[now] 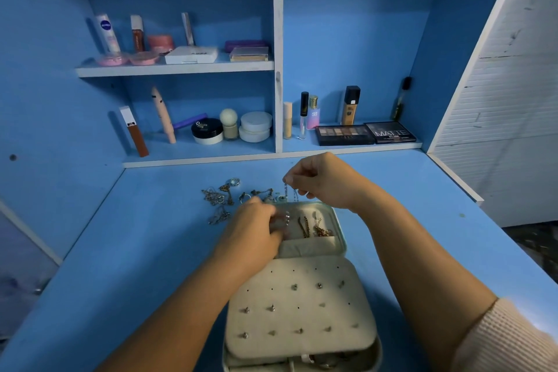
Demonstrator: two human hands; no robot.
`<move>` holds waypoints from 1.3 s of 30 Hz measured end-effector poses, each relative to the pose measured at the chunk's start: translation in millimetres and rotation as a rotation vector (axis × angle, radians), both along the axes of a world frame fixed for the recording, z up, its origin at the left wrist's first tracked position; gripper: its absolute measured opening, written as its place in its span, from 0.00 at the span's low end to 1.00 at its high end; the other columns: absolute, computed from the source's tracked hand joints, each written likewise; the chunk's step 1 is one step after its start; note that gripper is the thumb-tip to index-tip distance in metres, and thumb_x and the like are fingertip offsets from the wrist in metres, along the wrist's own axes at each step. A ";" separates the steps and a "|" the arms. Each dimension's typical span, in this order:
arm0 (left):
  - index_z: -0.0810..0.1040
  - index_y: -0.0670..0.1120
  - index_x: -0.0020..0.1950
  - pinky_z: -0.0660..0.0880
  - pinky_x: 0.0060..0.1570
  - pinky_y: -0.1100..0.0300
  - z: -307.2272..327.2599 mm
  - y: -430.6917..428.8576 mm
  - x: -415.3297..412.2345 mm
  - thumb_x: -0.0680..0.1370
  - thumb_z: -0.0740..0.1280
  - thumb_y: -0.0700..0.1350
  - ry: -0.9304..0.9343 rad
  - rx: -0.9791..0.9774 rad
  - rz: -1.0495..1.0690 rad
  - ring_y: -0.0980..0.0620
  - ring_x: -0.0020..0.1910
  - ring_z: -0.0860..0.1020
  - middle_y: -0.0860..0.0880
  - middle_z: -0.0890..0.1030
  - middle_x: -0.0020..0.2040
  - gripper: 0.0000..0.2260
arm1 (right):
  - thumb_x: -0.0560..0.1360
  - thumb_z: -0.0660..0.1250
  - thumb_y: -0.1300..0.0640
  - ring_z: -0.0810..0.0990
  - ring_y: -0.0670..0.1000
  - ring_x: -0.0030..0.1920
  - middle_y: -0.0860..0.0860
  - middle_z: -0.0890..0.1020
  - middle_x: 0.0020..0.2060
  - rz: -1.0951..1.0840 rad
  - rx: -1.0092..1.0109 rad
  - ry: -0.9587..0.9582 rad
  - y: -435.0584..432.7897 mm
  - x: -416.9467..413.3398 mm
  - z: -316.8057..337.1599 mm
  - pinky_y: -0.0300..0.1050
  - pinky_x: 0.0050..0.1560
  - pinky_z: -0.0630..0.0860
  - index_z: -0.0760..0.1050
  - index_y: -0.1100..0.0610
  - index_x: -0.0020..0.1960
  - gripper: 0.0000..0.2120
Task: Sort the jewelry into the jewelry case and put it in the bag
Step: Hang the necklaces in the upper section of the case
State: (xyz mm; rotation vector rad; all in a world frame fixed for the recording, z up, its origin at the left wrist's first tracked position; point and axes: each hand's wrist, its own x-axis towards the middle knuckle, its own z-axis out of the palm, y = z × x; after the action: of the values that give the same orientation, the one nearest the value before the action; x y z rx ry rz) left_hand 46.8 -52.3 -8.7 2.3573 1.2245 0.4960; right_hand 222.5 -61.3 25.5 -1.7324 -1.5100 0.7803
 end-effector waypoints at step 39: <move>0.78 0.57 0.38 0.67 0.36 0.71 -1.8 -2.0 -10.5 0.75 0.71 0.53 -0.144 -0.062 -0.013 0.65 0.40 0.75 0.61 0.78 0.38 0.07 | 0.75 0.67 0.55 0.70 0.40 0.26 0.44 0.76 0.28 0.055 0.074 -0.126 -28.7 -3.6 25.0 0.32 0.29 0.69 0.79 0.53 0.41 0.05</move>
State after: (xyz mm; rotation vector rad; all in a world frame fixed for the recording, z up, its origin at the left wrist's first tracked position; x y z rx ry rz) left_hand 36.2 -54.3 -10.5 2.2349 1.1422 0.6030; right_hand 218.9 -90.0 50.4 -1.7190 -1.6559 0.6448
